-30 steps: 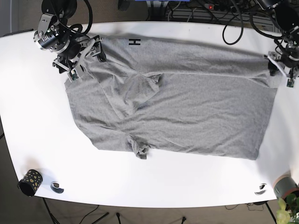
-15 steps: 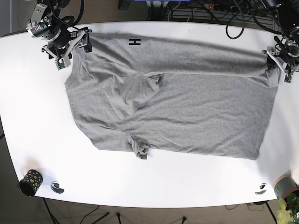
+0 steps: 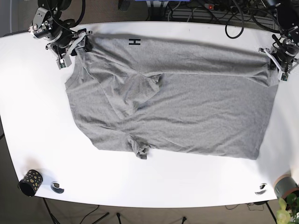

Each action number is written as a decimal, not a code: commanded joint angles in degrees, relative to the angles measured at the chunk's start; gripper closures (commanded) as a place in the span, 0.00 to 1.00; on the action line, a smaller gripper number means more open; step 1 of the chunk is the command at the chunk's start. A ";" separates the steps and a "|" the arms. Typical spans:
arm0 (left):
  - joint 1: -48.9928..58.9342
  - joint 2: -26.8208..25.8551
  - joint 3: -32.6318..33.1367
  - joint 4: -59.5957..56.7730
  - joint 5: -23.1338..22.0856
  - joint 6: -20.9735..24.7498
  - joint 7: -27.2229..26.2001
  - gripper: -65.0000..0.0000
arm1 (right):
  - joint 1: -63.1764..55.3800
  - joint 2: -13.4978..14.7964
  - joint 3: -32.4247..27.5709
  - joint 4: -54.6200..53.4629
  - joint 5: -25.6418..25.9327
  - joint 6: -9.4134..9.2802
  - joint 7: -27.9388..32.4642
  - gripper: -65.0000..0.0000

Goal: Fold the T-shirt properly
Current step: 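Grasp the shirt edge with the right gripper and pull it taut, then release and regrasp the shirt side edges lower with both grippers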

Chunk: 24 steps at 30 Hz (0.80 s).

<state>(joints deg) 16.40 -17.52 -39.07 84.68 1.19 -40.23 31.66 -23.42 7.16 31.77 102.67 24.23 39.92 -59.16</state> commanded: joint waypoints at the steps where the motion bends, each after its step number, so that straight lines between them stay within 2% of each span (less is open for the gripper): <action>1: 1.57 -1.34 -2.03 2.48 0.35 0.23 -0.14 0.92 | -0.18 0.62 0.10 0.58 -0.01 0.08 -0.58 0.63; 3: 3.42 -1.25 -3.17 4.50 0.44 0.23 -0.06 0.92 | -0.36 1.15 0.10 0.58 -0.27 0.08 -0.58 0.66; 7: 6.76 -0.72 -4.58 6.88 0.26 0.23 -0.06 0.92 | -0.62 3.26 0.10 0.40 0.08 0.08 -0.58 0.66; 14: 10.98 0.86 -7.83 10.66 0.08 0.23 0.65 0.90 | -0.80 4.93 0.10 0.67 -0.01 0.08 -0.58 0.66; 20: 11.33 1.56 -8.27 14.35 0.08 0.23 3.02 0.77 | -0.80 5.11 0.10 2.25 -0.01 0.08 -0.67 0.65; 24: 10.81 1.56 -8.27 17.16 0.00 0.23 3.02 0.63 | -0.71 4.75 0.10 6.73 -0.01 0.08 -0.76 0.49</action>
<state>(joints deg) 27.22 -14.87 -46.83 100.03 1.50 -40.49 35.18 -24.36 11.40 31.46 107.20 23.51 39.94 -60.71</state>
